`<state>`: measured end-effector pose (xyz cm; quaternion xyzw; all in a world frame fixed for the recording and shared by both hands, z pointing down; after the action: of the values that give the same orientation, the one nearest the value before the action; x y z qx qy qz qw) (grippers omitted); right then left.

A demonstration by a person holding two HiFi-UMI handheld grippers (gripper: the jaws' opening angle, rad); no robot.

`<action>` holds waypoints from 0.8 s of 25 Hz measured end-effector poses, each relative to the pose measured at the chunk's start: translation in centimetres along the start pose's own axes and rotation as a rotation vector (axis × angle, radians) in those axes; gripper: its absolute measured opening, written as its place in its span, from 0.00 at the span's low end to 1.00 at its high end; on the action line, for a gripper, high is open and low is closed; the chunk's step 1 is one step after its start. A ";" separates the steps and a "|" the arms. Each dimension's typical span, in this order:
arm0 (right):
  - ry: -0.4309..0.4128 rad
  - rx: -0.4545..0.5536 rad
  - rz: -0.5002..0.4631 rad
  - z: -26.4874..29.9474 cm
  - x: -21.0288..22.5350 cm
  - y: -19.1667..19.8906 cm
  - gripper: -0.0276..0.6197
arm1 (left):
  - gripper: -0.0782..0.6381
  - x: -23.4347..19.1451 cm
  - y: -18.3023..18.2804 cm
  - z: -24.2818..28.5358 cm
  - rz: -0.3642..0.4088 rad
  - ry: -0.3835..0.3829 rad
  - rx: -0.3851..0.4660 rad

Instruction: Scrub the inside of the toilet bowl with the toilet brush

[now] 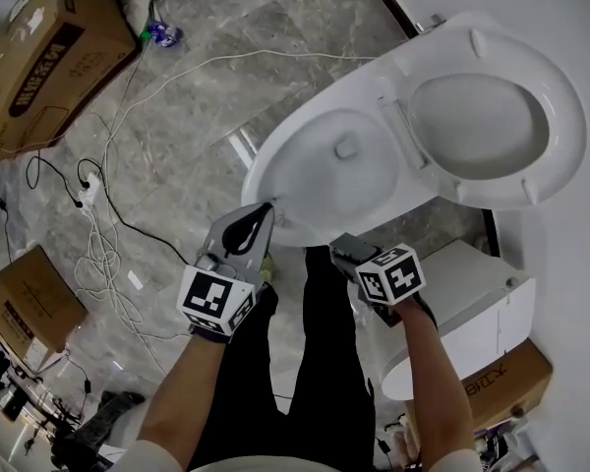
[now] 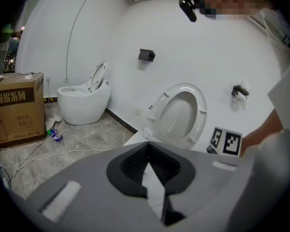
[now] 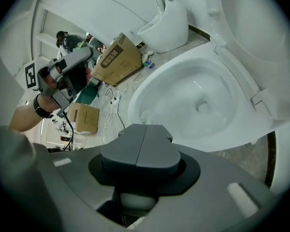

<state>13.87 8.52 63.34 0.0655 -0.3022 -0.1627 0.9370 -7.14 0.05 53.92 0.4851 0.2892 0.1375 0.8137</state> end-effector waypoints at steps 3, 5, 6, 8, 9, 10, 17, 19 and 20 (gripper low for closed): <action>0.006 -0.061 -0.065 -1.1 0.6 -0.2 0.30 | 0.12 0.4 -0.2 0.4 -0.012 -0.014 -0.001; 0.005 -0.094 -0.104 -1.6 1.1 -0.5 0.30 | 0.12 0.7 -0.3 0.9 -0.016 -0.018 -0.003; 0.006 -0.111 -0.125 -1.8 1.3 -0.7 0.30 | 0.12 0.8 -0.3 1.2 -0.017 -0.020 -0.005; 0.013 -0.150 -0.176 -2.3 1.6 -1.1 0.30 | 0.12 1.1 -0.3 1.5 -0.020 -0.024 -0.009; 0.019 -0.171 -0.204 -2.5 1.8 -1.4 0.30 | 0.12 1.2 -0.3 1.7 -0.021 -0.026 -0.011; 0.026 -0.193 -0.235 -2.7 2.0 -1.7 0.30 | 0.12 1.4 -0.2 1.9 -0.022 -0.029 -0.012; 0.083 -0.332 -0.409 -4.2 3.8 -3.1 0.30 | 0.12 1.7 -0.5 3.0 -0.031 -0.051 -0.011; 0.105 -0.370 -0.453 -4.9 4.4 -3.4 0.30 | 0.12 1.9 -0.5 3.3 -0.037 -0.058 -0.012; 0.117 -0.388 -0.478 -5.3 4.7 -3.5 0.30 | 0.12 2.0 -0.5 3.5 -0.040 -0.059 -0.012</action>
<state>19.67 3.69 60.85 -0.0359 -0.1870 -0.4290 0.8830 -3.48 -1.68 54.07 0.4781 0.2738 0.1083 0.8275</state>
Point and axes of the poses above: the fingertips, and each gripper's own axes: z forward along the fingers, x to its right, y out of its underside, the point moved 6 cm from there along -z, backward along the fingers, and after that the axes turned 9 degrees about x, right-handed, at the moved point
